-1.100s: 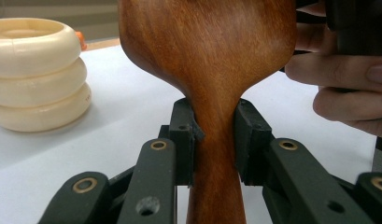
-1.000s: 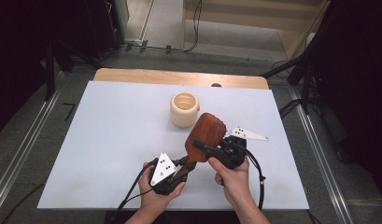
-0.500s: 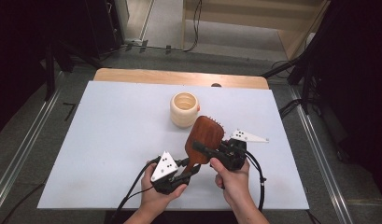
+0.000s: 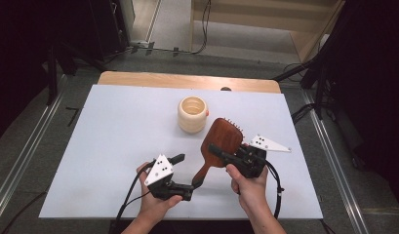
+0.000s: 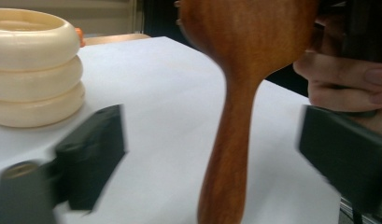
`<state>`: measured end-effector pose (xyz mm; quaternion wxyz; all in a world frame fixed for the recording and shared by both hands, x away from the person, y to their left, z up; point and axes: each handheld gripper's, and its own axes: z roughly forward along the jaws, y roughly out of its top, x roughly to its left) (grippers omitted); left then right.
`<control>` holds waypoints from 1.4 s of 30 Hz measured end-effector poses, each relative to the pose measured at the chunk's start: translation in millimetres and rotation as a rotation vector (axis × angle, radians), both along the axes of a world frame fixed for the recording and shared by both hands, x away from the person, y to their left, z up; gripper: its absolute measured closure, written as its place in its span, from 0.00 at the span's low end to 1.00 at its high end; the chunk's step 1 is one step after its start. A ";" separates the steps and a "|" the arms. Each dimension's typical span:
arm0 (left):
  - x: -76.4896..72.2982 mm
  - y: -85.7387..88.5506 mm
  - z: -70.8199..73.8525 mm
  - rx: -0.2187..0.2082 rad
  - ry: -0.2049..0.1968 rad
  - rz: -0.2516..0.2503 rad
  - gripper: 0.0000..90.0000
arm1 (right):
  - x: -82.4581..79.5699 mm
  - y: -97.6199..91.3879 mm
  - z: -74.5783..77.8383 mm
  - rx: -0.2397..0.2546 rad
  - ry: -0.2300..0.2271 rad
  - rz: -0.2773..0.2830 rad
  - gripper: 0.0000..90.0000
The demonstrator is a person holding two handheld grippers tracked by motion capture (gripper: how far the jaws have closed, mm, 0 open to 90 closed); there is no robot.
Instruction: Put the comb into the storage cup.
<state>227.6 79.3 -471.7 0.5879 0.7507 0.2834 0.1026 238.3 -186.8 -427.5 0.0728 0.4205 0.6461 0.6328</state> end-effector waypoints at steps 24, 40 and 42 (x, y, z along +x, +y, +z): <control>17.1 83.6 -1.5 0.002 -0.013 0.117 0.00 | -0.2 -8.8 6.8 -0.024 -0.059 -0.022 0.58; 16.9 139.5 -4.0 -0.011 -0.024 0.219 0.00 | 4.4 -12.3 9.1 -0.078 -0.085 -0.038 0.58; 15.7 143.1 -4.0 0.001 -0.020 0.208 0.00 | 4.8 -12.0 9.7 -0.083 -0.088 -0.039 0.57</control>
